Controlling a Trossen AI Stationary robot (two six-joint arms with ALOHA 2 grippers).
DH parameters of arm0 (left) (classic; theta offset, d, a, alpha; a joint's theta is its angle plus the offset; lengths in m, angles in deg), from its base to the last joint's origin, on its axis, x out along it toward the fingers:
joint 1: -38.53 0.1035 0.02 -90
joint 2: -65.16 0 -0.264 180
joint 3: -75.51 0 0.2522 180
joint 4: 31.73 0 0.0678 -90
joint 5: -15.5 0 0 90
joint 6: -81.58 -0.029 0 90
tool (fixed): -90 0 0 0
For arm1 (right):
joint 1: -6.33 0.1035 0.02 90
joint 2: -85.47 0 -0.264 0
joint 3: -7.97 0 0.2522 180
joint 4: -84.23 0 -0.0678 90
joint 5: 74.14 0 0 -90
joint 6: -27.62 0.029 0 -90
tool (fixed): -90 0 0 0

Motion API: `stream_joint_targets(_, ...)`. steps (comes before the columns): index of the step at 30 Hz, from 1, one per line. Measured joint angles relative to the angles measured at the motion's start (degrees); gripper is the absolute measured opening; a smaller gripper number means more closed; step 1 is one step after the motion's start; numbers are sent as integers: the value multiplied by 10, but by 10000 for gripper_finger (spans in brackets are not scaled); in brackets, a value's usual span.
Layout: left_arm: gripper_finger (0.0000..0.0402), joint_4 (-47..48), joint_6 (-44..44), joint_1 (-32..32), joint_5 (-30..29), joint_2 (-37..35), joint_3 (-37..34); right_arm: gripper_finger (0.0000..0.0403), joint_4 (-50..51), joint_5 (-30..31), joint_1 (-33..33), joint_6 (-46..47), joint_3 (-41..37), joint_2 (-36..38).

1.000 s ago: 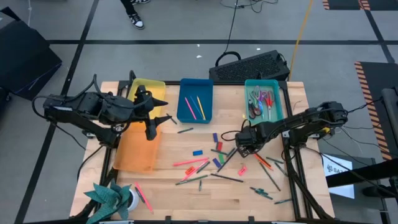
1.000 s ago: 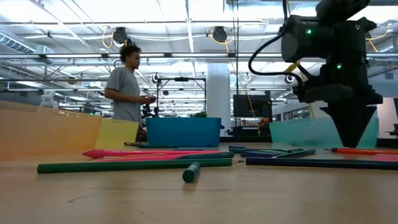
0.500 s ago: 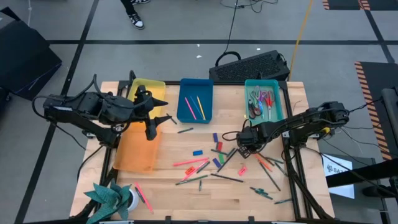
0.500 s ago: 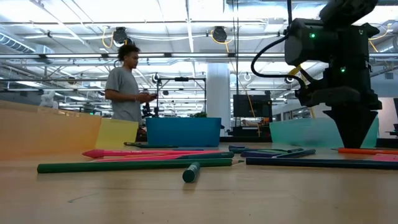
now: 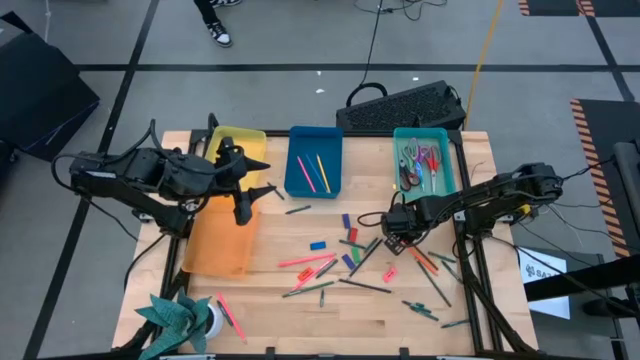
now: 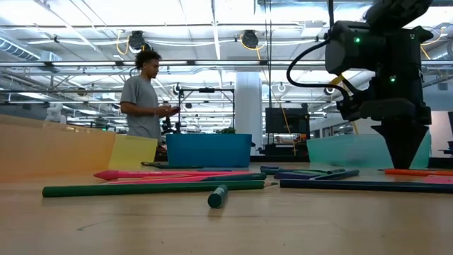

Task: Sort crayons/erasers/pens/pencils in bins
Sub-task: Put the brown pencil into the blue bin

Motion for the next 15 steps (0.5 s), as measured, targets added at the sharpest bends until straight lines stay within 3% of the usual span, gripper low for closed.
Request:
stream_joint_targets(8, 250, 0, -5, 0, -13, -5, 0, 13, 104, 15, -7, -53, 70, 20)
stream_joint_targets(15, 250, 0, -7, 10, -16, -6, 0, 13, 116, 21, -60, -121, 235, 21)
